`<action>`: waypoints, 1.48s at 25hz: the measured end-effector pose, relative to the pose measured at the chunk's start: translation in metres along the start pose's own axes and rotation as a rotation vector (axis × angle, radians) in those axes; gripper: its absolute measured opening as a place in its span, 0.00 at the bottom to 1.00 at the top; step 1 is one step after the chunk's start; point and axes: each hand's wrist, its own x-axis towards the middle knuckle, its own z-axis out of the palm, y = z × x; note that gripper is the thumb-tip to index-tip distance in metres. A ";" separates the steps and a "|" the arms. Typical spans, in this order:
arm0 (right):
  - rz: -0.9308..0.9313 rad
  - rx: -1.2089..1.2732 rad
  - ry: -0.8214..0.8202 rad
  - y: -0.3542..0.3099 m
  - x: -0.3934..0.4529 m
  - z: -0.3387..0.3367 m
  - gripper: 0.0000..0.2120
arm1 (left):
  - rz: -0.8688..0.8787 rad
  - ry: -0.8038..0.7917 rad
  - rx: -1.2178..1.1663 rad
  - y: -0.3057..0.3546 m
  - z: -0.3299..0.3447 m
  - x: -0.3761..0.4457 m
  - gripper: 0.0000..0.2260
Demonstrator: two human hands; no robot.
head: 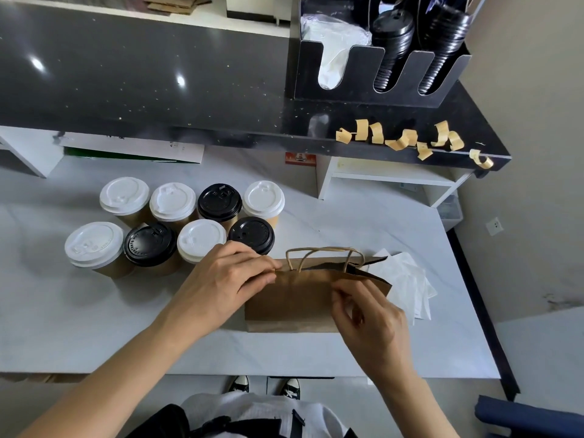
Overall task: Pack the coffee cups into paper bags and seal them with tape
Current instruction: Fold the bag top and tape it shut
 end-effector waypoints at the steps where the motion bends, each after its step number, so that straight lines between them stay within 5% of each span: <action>1: 0.019 -0.011 0.028 0.004 0.001 -0.006 0.05 | -0.004 0.001 -0.017 0.001 0.000 0.000 0.17; 6: 0.264 0.034 0.110 0.022 0.018 -0.036 0.21 | -0.041 -0.010 -0.066 0.001 0.002 0.001 0.17; 10: 0.355 0.196 -0.114 0.045 0.041 -0.055 0.29 | -0.097 -0.020 -0.113 0.005 0.002 0.000 0.17; 16: 0.267 0.287 -0.480 0.065 0.059 -0.072 0.17 | -0.118 -0.049 -0.083 0.008 -0.002 0.000 0.16; 25: 0.328 0.331 -0.404 0.069 0.058 -0.060 0.09 | -0.103 0.015 -0.051 0.040 0.002 0.019 0.15; 33: 0.289 0.388 -0.369 0.069 0.056 -0.059 0.10 | -0.247 -0.044 -0.528 0.076 0.005 0.064 0.18; 37: 0.282 0.418 -0.392 0.068 0.060 -0.058 0.08 | -0.261 -0.115 -0.539 0.075 0.013 0.077 0.14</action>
